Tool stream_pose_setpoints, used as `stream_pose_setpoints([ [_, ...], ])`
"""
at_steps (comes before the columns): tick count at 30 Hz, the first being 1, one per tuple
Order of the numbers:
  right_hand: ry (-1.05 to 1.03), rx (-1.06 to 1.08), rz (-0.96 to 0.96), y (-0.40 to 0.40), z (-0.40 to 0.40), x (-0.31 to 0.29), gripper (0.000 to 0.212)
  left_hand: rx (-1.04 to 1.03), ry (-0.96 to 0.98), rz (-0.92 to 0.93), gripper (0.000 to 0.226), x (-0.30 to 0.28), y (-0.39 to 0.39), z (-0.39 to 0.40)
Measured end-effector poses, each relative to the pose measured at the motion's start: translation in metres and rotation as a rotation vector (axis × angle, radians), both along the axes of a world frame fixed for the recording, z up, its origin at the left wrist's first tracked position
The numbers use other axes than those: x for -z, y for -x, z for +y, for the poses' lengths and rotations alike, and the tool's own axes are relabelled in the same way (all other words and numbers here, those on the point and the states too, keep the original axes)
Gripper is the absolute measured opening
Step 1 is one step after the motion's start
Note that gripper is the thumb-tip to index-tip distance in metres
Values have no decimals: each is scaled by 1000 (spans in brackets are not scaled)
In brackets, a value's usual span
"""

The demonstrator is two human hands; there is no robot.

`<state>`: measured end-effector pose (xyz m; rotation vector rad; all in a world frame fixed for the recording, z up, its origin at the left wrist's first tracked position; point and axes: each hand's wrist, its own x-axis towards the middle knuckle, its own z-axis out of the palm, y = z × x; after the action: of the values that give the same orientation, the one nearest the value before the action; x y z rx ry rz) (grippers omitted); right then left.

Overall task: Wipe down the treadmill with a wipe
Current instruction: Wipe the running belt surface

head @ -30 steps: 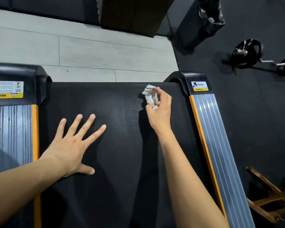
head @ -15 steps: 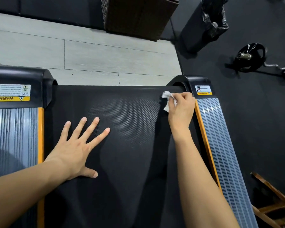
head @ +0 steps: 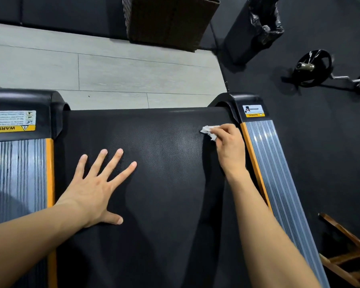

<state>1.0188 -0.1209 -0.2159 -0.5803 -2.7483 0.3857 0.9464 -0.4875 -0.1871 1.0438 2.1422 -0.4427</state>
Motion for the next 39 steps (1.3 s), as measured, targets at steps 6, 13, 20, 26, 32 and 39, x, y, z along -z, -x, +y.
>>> stream_pose_setpoints([
  [6,-254,245,64,-24,-20,29,34,8,6,1,134,1,0,1],
  [13,151,572,159,12,-54,14,21,8,2,3,134,2,0,1],
  [20,123,570,81,23,-44,16,26,13,3,10,134,2,0,0],
  [26,-57,183,-25,-3,-10,15,21,8,-3,3,134,2,1,0],
  [32,128,302,192,28,-58,14,26,3,-10,-10,134,2,1,-1],
  [39,156,-462,94,62,-169,20,19,11,3,6,134,2,0,0],
])
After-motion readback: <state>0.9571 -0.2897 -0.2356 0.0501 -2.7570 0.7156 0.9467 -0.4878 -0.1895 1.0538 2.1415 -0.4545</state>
